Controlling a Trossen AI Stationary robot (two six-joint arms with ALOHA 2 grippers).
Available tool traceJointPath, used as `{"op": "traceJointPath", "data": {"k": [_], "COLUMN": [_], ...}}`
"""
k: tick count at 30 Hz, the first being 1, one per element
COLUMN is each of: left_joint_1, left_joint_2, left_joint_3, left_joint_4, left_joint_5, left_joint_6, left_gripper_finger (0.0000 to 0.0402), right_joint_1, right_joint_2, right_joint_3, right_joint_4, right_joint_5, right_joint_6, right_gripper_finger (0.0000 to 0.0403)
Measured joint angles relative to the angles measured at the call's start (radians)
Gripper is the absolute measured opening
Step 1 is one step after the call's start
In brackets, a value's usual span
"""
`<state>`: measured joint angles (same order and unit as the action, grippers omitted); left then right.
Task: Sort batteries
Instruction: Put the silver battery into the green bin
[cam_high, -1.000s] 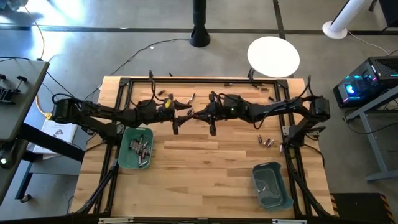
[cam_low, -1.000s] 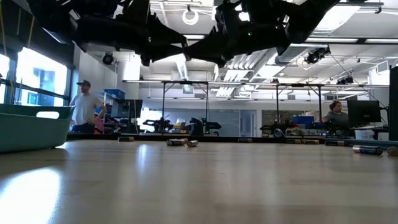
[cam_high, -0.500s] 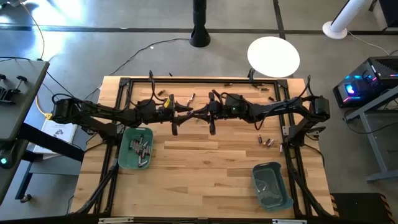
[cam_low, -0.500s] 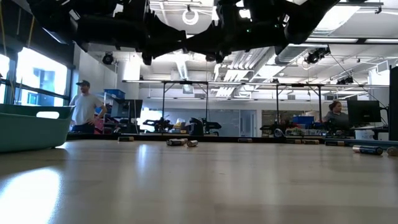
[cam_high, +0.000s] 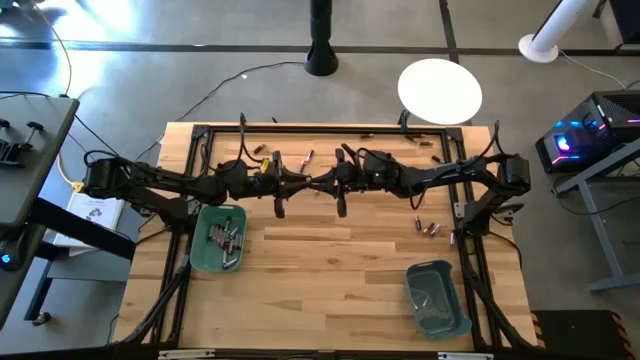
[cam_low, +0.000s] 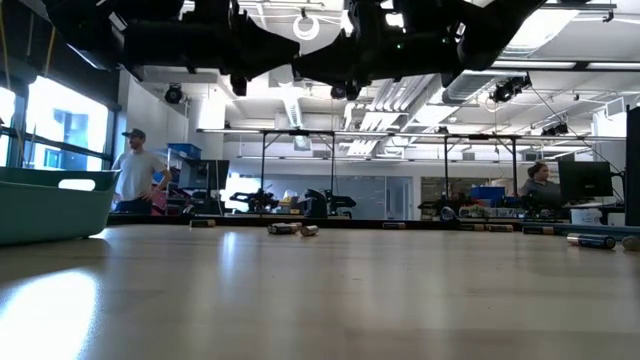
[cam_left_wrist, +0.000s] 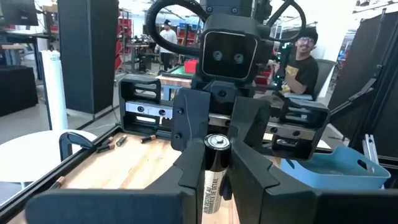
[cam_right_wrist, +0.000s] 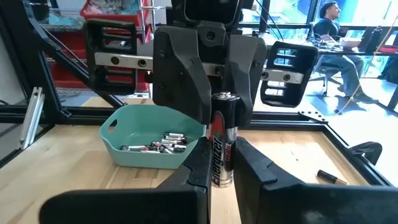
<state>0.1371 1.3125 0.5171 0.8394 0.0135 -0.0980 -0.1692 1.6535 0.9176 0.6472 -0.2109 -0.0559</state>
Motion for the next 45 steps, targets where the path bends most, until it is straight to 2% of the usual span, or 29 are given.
{"op": "traceJointPath", "data": {"k": [9, 13, 17, 23, 25, 28, 32, 34, 37, 42, 45], "left_joint_1": [-0.001, -0.001, -0.001, 0.000, 0.000, -0.003, -0.002, -0.007, -0.031, -0.090, -0.124], "left_joint_2": [0.009, 0.024, 0.032, 0.033, 0.032, 0.033, 0.013, -0.001, -0.028, -0.077, -0.093], "left_joint_3": [0.000, 0.000, 0.000, 0.000, 0.000, 0.000, 0.011, 0.038, 0.101, 0.268, 0.378], "left_joint_4": [-0.002, 0.021, 0.049, 0.046, 0.046, 0.040, -0.005, -0.087, -0.296, -0.873, -1.248], "left_joint_5": [0.004, 0.000, 0.002, 0.014, 0.014, 0.016, 0.008, -0.008, -0.073, -0.256, -0.331], "left_joint_6": [-0.007, -0.006, -0.005, 0.011, 0.016, 0.038, 0.048, 0.062, 0.112, 0.123, 0.007], "left_gripper_finger": [0.0109, 0.0118, 0.0105, 0.0045, 0.0035, 0.0035, 0.0035, 0.0035, 0.0035, 0.0035, 0.0035], "right_joint_1": [0.000, -0.001, 0.000, 0.000, 0.000, 0.000, -0.018, -0.037, -0.068, -0.130, -0.141], "right_joint_2": [0.000, 0.001, 0.001, 0.001, 0.001, 0.001, 0.001, 0.000, -0.007, -0.041, -0.050], "right_joint_3": [0.000, 0.000, 0.000, 0.000, 0.000, 0.001, 0.002, 0.002, 0.002, 0.002, 0.002], "right_joint_4": [0.012, 0.013, 0.016, 0.013, 0.011, -0.009, -0.051, -0.071, -0.139, -0.261, -0.305], "right_joint_5": [-0.001, -0.001, -0.001, -0.003, -0.004, -0.004, -0.006, -0.008, -0.013, 0.012, 0.004], "right_joint_6": [-0.005, -0.003, 0.003, 0.013, 0.027, 0.030, 0.045, 0.056, 0.056, 0.057, 0.054], "right_gripper_finger": [0.0022, 0.0022, 0.0022, 0.0023, 0.0029, 0.0056, 0.0121, 0.0159, 0.0205, 0.0232, 0.0232]}}
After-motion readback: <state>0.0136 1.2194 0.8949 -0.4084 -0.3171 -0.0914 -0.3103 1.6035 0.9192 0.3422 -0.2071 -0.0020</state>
